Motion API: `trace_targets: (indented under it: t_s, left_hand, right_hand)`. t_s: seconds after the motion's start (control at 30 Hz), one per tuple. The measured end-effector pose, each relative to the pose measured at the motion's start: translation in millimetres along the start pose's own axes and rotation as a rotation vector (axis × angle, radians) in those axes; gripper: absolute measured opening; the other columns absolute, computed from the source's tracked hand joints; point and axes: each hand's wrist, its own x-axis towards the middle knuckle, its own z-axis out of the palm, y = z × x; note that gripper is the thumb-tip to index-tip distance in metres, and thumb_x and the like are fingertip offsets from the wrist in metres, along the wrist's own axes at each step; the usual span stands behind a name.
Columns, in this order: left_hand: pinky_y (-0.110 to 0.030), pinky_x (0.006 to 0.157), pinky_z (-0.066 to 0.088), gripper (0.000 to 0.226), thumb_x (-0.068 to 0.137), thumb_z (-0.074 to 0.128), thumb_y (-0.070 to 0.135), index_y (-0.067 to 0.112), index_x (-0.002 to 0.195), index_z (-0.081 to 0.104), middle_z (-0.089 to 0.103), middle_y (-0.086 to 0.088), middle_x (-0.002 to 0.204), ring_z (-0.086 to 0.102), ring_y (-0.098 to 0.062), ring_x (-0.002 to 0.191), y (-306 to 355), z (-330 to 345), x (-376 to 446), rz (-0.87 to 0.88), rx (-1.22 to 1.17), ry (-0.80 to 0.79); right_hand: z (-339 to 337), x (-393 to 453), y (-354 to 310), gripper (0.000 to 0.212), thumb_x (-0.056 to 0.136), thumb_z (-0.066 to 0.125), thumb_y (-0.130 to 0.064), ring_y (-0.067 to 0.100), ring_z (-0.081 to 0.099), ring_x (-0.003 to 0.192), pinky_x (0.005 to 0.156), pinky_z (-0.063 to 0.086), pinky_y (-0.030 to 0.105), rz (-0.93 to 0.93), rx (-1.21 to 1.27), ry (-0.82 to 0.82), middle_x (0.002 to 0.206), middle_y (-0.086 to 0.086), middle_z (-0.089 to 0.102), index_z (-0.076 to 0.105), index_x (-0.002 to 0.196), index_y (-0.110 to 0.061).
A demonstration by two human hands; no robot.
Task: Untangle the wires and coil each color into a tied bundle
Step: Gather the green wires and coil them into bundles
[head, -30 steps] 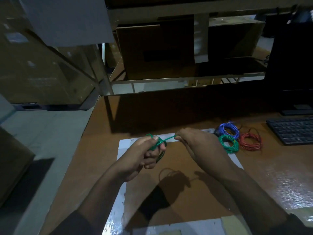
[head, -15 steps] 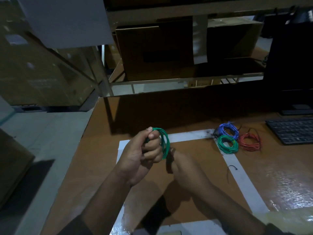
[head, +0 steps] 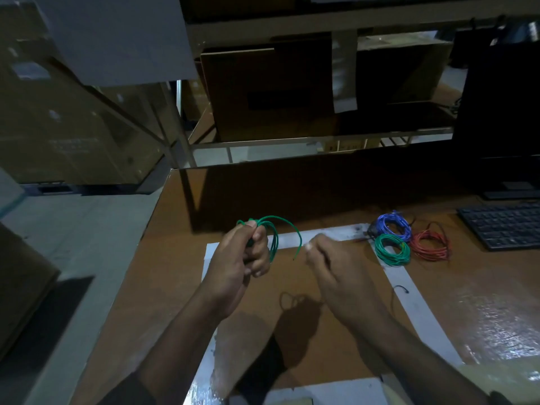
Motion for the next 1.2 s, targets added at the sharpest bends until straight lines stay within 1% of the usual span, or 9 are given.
trace_targets:
  t_s: [0.07, 0.13, 0.23, 0.33, 0.43, 0.63, 0.97, 1.1, 1.2]
  left_hand:
    - [-0.024, 0.046, 0.029, 0.032, 0.104, 0.041, 0.032, 0.019, 0.074, 0.046, 0.022, 0.004, 0.061, 0.021, -0.008, 0.044, -1, 5, -3, -0.042, 0.039, -0.045]
    - [-0.023, 0.047, 0.03, 0.035, 0.106, 0.04, 0.031, 0.02, 0.074, 0.046, 0.024, 0.005, 0.06, 0.022, -0.007, 0.044, -1, 14, -7, -0.09, 0.058, -0.112]
    - [-0.023, 0.047, 0.031, 0.034, 0.106, 0.038, 0.03, 0.019, 0.074, 0.045, 0.029, 0.008, 0.057, 0.025, -0.005, 0.043, -1, 25, -11, -0.143, 0.009, -0.232]
    - [-0.022, 0.046, 0.031, 0.037, 0.107, 0.035, 0.031, 0.02, 0.073, 0.045, 0.03, 0.01, 0.054, 0.027, -0.003, 0.039, -2, 30, -11, -0.204, -0.104, -0.255]
    - [-0.021, 0.044, 0.027, 0.04, 0.105, 0.033, 0.03, 0.022, 0.067, 0.045, 0.028, 0.011, 0.05, 0.025, -0.003, 0.037, -1, 35, -11, -0.239, -0.141, -0.206]
    - [-0.023, 0.045, 0.027, 0.04, 0.105, 0.032, 0.027, 0.022, 0.067, 0.044, 0.028, 0.01, 0.051, 0.024, -0.004, 0.039, 0, 40, -10, -0.194, -0.068, -0.148]
    - [-0.019, 0.069, 0.045, 0.039, 0.106, 0.034, 0.052, 0.033, 0.078, 0.054, 0.054, 0.016, 0.062, 0.052, -0.003, 0.066, -12, 59, -15, 0.067, 0.372, 0.096]
    - [-0.008, 0.073, 0.043, 0.035, 0.097, 0.032, 0.059, 0.035, 0.087, 0.055, 0.06, 0.027, 0.073, 0.056, 0.008, 0.078, -14, 65, -15, 0.152, 0.468, 0.163]
    - [-0.006, 0.074, 0.042, 0.041, 0.098, 0.028, 0.055, 0.024, 0.092, 0.053, 0.058, 0.019, 0.084, 0.055, 0.008, 0.081, -22, 71, -17, 0.191, 0.549, 0.175]
  right_hand:
    - [-7, 7, -4, 0.036, 0.107, 0.032, -0.042, 0.007, 0.056, 0.085, 0.069, 0.045, 0.027, -0.042, 0.022, 0.118, 0.092, -0.006, 0.055, 0.06, 0.102, -0.02]
    - [-8, 13, -5, 0.043, 0.108, 0.029, -0.042, 0.001, 0.052, 0.121, 0.097, 0.042, 0.016, -0.022, 0.139, 0.056, 0.127, -0.011, 0.055, 0.057, 0.134, -0.023]
    - [1, 15, -5, 0.051, 0.106, 0.023, -0.048, -0.003, 0.04, 0.14, 0.116, 0.033, 0.026, 0.086, 0.387, -0.125, 0.148, -0.019, 0.049, 0.044, 0.15, -0.032]
    - [9, 10, -7, 0.063, 0.1, 0.024, -0.063, 0.001, 0.052, 0.133, 0.112, 0.043, 0.031, 0.18, 0.583, -0.124, 0.141, -0.018, 0.059, 0.049, 0.147, -0.031]
    - [11, 1, -11, 0.079, 0.082, 0.022, -0.089, -0.009, 0.062, 0.11, 0.084, 0.05, 0.011, 0.241, 0.594, -0.109, 0.113, -0.029, 0.069, 0.061, 0.133, -0.042]
    - [11, -1, -12, 0.046, 0.105, 0.022, -0.051, 0.003, 0.06, 0.112, 0.088, 0.045, 0.013, 0.155, 0.504, 0.01, 0.113, -0.004, 0.062, 0.062, 0.122, -0.038]
    - [18, 1, 2, 0.041, 0.107, 0.024, -0.048, 0.021, 0.056, 0.089, 0.076, 0.051, 0.043, 0.149, 0.367, 0.067, 0.098, 0.006, 0.052, 0.055, 0.102, -0.02]
    - [15, -2, 3, 0.033, 0.106, 0.025, -0.045, 0.01, 0.049, 0.084, 0.07, 0.045, 0.02, 0.117, 0.345, 0.096, 0.094, 0.001, 0.046, 0.048, 0.097, -0.025]
    - [12, 1, 4, 0.031, 0.106, 0.024, -0.05, 0.003, 0.047, 0.079, 0.069, 0.04, 0.012, 0.096, 0.347, 0.132, 0.088, -0.006, 0.044, 0.045, 0.092, -0.033]
